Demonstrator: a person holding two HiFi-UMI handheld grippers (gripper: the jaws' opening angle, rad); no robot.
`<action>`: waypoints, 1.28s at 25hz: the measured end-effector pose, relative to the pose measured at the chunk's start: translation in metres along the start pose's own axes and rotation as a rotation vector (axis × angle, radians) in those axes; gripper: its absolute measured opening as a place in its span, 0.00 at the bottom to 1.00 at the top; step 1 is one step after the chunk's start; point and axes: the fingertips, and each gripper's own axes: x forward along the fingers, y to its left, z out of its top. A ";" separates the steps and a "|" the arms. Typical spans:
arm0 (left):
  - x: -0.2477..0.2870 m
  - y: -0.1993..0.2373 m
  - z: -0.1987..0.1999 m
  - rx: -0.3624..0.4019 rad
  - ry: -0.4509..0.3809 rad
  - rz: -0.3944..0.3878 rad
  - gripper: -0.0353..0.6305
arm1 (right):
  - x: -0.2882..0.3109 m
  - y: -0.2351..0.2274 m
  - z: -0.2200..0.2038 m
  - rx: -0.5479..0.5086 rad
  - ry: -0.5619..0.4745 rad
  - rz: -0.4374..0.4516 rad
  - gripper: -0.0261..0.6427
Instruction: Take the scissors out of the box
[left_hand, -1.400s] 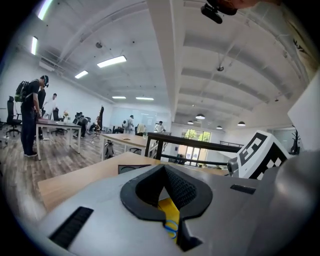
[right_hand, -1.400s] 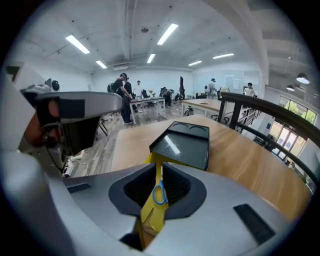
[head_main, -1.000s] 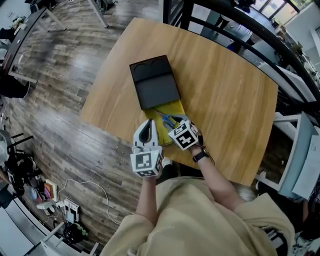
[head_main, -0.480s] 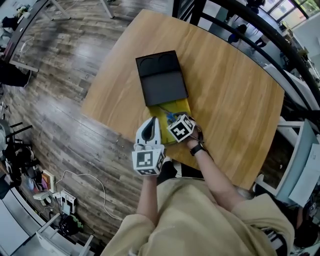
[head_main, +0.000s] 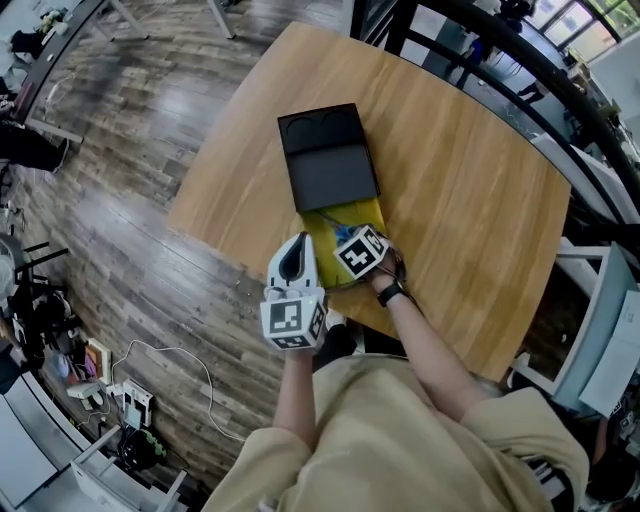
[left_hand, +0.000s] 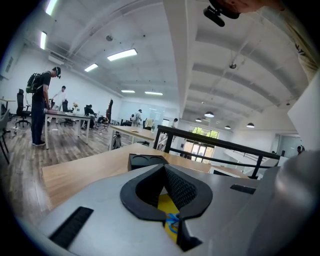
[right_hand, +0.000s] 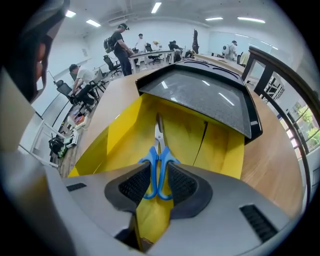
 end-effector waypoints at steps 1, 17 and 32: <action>-0.001 0.002 0.001 -0.001 -0.003 0.004 0.07 | 0.000 -0.001 0.000 0.012 -0.011 0.001 0.19; -0.031 -0.004 0.027 0.036 -0.068 0.001 0.07 | -0.057 0.006 -0.003 0.230 -0.223 -0.029 0.17; -0.059 -0.025 0.075 0.142 -0.155 0.005 0.07 | -0.164 -0.004 0.024 0.254 -0.527 -0.147 0.17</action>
